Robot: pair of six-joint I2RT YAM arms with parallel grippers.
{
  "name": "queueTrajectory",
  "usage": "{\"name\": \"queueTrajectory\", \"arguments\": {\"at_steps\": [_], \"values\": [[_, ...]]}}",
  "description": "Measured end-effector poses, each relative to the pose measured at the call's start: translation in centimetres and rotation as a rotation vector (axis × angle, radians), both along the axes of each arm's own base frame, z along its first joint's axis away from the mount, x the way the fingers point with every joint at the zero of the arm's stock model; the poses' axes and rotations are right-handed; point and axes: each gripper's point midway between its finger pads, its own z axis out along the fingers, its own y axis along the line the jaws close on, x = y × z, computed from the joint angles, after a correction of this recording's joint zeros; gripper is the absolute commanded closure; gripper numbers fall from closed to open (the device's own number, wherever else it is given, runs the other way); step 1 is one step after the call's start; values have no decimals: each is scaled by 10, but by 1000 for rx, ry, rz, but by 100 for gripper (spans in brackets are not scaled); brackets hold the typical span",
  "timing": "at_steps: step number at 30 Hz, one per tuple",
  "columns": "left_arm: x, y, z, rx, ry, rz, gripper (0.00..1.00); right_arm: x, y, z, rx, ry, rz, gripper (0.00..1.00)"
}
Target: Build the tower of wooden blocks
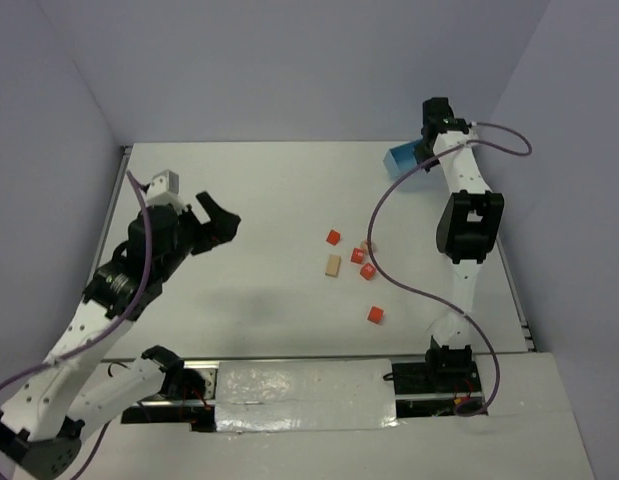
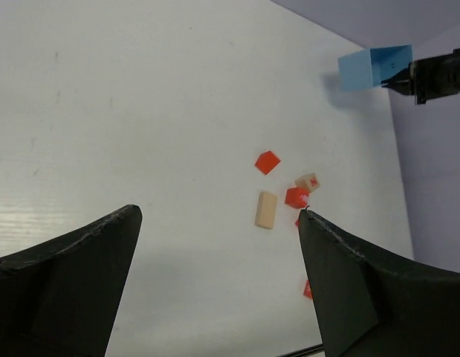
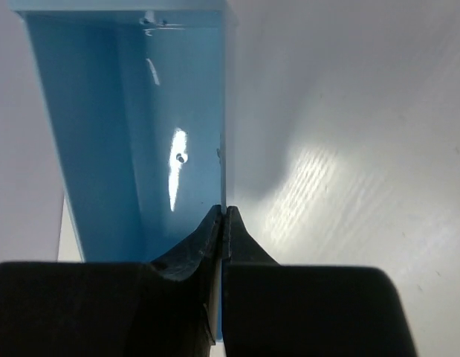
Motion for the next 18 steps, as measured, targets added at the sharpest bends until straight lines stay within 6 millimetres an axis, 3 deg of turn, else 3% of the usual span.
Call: {"name": "queueTrajectory", "arguments": {"at_steps": [2,6,11,13,16,17,18], "values": [[-16,10,-5,33,1,-11,0,13,-16,-20,38,18,-99,100],[-41,25,-23,122,15,-43,0,-11,-38,-68,135,122,-249,100],[-55,38,-56,229,78,-64,0,-5,-54,-61,190,77,-362,98],[-57,38,-63,247,92,-77,1,5,-52,-57,200,54,-370,91],[-57,39,-71,268,107,-88,1,10,-45,-60,216,41,-367,70],[-57,38,-72,269,110,-92,1,12,-42,-62,222,35,-361,58],[-57,37,-72,268,110,-95,0,13,-40,-65,232,32,-359,55]]}}
